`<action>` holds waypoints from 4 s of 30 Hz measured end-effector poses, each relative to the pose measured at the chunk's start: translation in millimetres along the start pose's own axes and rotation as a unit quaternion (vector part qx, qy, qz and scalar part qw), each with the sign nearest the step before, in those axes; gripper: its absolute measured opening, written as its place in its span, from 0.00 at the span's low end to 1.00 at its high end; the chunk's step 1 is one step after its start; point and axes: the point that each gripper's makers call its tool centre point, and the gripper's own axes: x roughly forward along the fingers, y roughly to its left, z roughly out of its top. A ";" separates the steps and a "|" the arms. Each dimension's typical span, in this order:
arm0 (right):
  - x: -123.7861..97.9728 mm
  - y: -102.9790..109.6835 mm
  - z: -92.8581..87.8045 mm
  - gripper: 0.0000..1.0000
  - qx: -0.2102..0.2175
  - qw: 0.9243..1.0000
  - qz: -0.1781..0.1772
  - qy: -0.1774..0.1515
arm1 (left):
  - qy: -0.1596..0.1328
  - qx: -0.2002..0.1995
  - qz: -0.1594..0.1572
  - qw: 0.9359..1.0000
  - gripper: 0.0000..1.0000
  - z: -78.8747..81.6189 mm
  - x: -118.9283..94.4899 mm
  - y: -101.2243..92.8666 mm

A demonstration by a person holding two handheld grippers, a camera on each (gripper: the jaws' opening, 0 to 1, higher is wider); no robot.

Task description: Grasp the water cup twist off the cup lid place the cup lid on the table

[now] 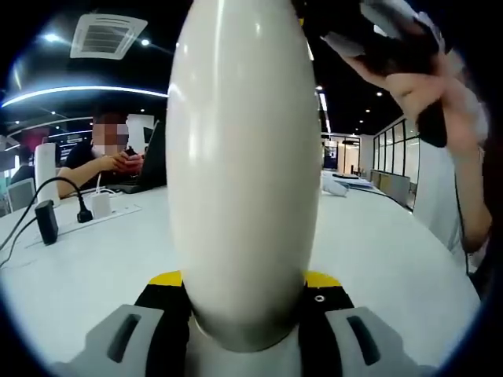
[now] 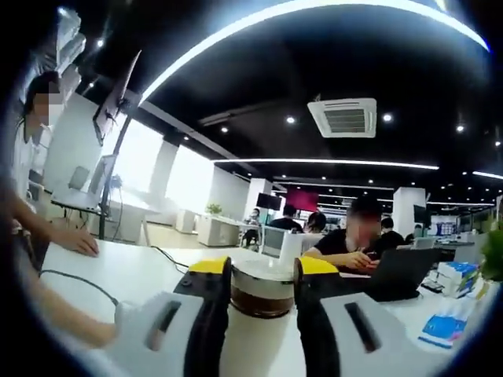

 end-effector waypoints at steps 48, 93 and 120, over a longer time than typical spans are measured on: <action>7.7 5.2 -14.9 0.45 0.059 0.945 0.319 -0.039 | 0.004 0.002 -0.007 1.000 0.53 -0.8 3.7 3.6; -33.9 -20.5 -26.9 0.48 0.100 0.992 0.070 0.027 | 0.003 0.002 -0.006 1.000 0.53 -0.6 1.9 0.0; -12.5 0.0 -18.4 0.57 0.018 0.994 -0.105 0.019 | 0.003 0.001 -0.004 1.000 0.53 -0.2 1.0 0.6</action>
